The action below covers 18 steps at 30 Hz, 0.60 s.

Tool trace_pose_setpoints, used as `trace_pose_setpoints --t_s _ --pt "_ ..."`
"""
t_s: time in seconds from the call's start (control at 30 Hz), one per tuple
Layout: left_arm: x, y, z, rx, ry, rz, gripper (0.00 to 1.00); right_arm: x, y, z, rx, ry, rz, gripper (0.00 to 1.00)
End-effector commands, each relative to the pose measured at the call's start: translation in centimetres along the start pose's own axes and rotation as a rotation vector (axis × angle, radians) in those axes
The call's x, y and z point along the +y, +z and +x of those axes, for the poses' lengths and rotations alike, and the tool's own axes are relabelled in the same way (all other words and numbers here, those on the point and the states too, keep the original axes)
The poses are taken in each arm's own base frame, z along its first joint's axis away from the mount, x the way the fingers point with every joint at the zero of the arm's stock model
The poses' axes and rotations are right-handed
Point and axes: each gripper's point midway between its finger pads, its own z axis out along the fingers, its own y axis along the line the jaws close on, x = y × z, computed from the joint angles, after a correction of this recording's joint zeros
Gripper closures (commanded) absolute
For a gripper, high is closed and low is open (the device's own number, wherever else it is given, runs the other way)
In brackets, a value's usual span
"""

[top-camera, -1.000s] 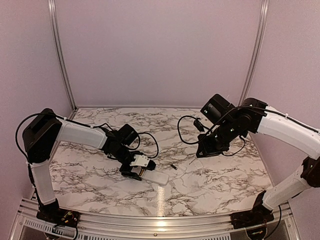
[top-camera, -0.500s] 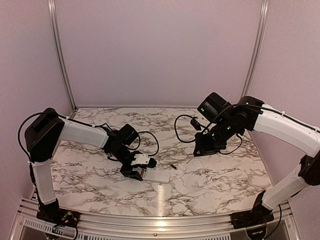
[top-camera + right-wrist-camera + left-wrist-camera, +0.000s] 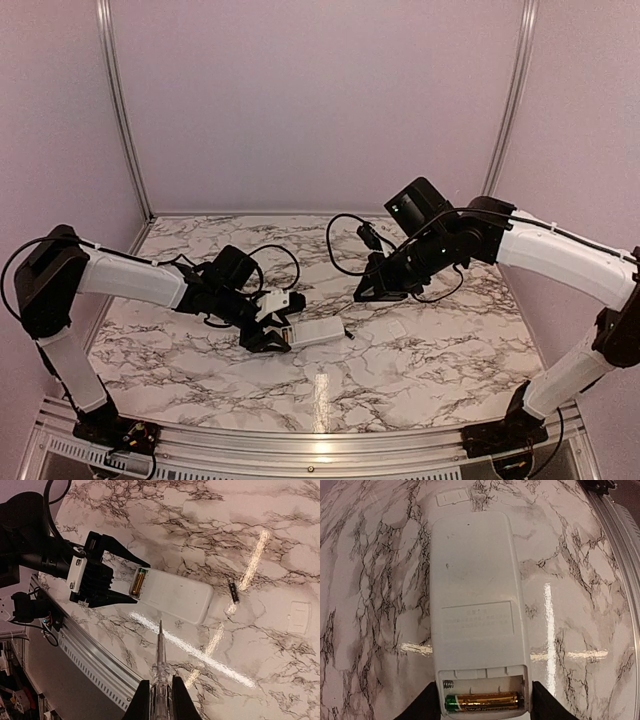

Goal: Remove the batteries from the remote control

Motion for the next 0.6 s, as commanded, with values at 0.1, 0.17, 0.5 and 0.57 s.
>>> trace_pose_setpoints --t_s 0.1,0.17,0.5,0.57 --pt "1.1 -3.2 -6.2 -0.232 -0.041 -0.101 0.53 2.7 2.4 -2.3 -0.022 0.0 -0.134 1.0" --pt "1.3 -3.8 -6.8 -0.253 -0.044 -0.119 0.54 3.1 2.9 -2.8 -0.016 -0.006 -0.145 1.0" --pt "1.6 -5.2 -8.4 -0.29 -0.002 -0.19 0.55 3.9 4.9 -4.2 0.02 -0.032 -0.138 1.0" --pt "1.4 -5.3 -8.8 -0.305 0.008 -0.197 0.55 4.1 5.3 -4.5 0.024 -0.036 -0.141 1.0"
